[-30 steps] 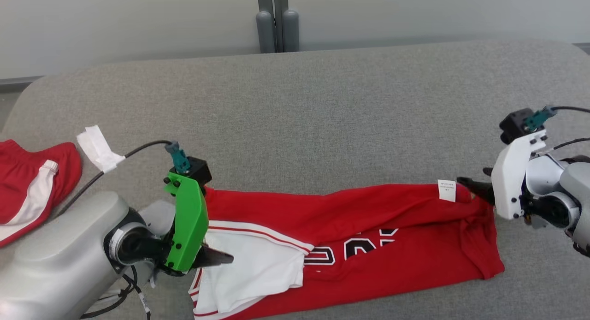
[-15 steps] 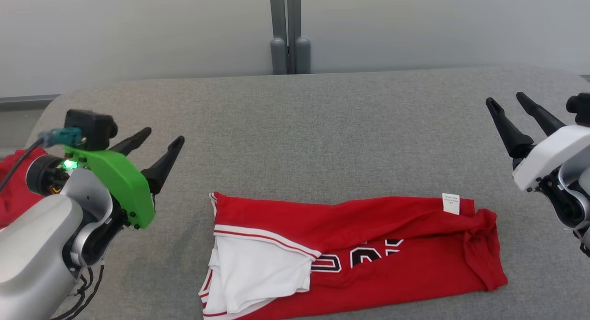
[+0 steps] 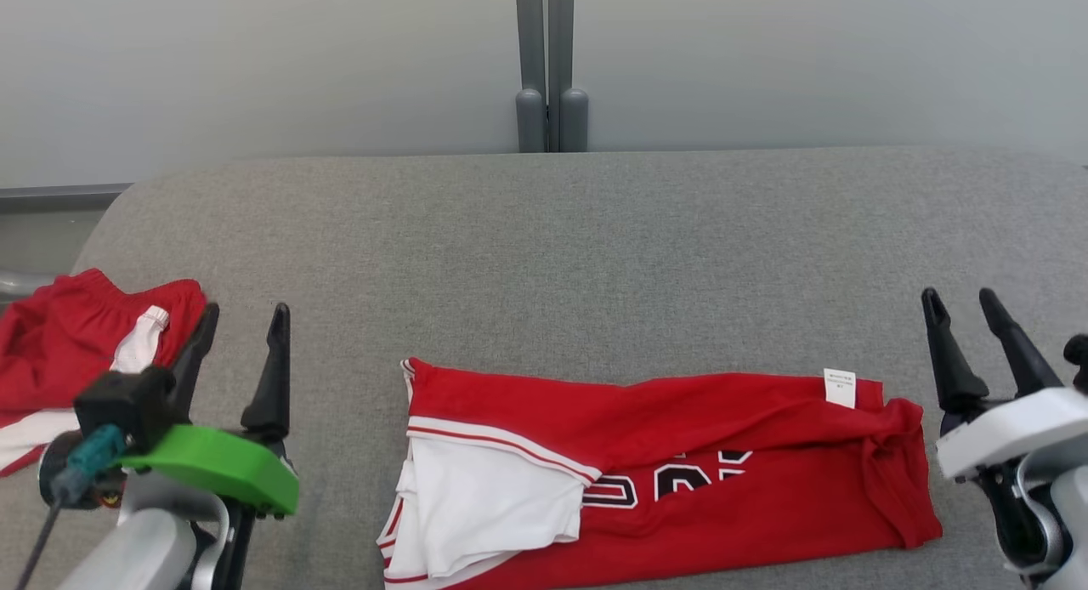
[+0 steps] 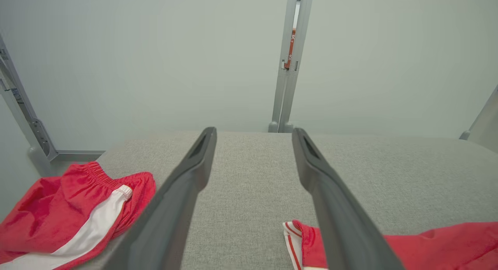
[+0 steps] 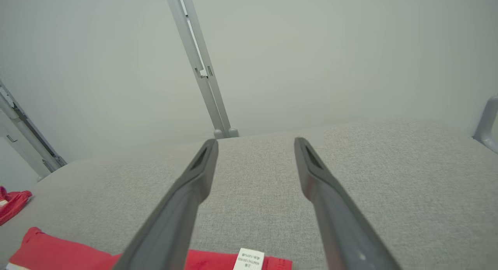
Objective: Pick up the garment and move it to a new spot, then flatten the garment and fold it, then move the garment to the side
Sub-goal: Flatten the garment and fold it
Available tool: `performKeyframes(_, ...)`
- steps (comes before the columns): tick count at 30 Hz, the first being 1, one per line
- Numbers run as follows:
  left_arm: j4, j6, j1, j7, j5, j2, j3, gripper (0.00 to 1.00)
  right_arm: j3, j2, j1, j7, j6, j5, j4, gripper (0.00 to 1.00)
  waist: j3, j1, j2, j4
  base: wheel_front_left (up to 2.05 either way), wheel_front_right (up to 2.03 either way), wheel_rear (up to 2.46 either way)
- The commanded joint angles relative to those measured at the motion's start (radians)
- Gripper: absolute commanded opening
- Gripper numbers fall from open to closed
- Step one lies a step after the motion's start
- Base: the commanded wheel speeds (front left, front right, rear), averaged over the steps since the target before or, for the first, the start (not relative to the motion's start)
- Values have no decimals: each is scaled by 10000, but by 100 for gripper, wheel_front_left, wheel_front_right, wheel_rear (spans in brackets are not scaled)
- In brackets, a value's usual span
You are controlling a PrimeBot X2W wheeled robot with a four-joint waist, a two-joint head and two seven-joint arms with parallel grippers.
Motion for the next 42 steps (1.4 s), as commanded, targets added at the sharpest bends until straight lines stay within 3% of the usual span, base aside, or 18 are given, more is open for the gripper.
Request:
performKeyframes(1,-121,56,432,-39,502,-130,317,100,-270,149,438,-23,4,-202,-212,100,-16,1,0,-35,0,0,0)
performKeyframes(10,-592,-277,2666,-34,2636,-1796,2735,100,-1192,1143,1851,-24,4,-708,-538,100,-86,1,0,-223,0,0,0)
performKeyframes(13,-600,-656,3073,-35,3057,-2358,3325,100,-1192,1273,1978,-24,4,-869,-531,100,-72,1,0,-246,0,0,0)
performKeyframes(20,-374,-1416,3219,-35,3739,-3055,4061,100,-1416,1386,1525,563,4,-1167,9,100,32,1,0,-170,0,0,0)
performKeyframes(29,168,-2133,2938,-36,4245,-3755,4330,100,-1909,1803,117,2912,1,-1289,2353,100,156,1,0,100,0,0,0)
performKeyframes(37,535,-2482,2811,-36,4509,-4055,4559,100,-2706,2148,-810,5471,4,-1821,4586,100,203,1,0,435,0,0,0)
performKeyframes(42,654,-2620,2838,-36,4636,-4199,4727,100,-2865,2526,-891,5790,9,-1747,4833,100,214,1,0,553,0,0,0)
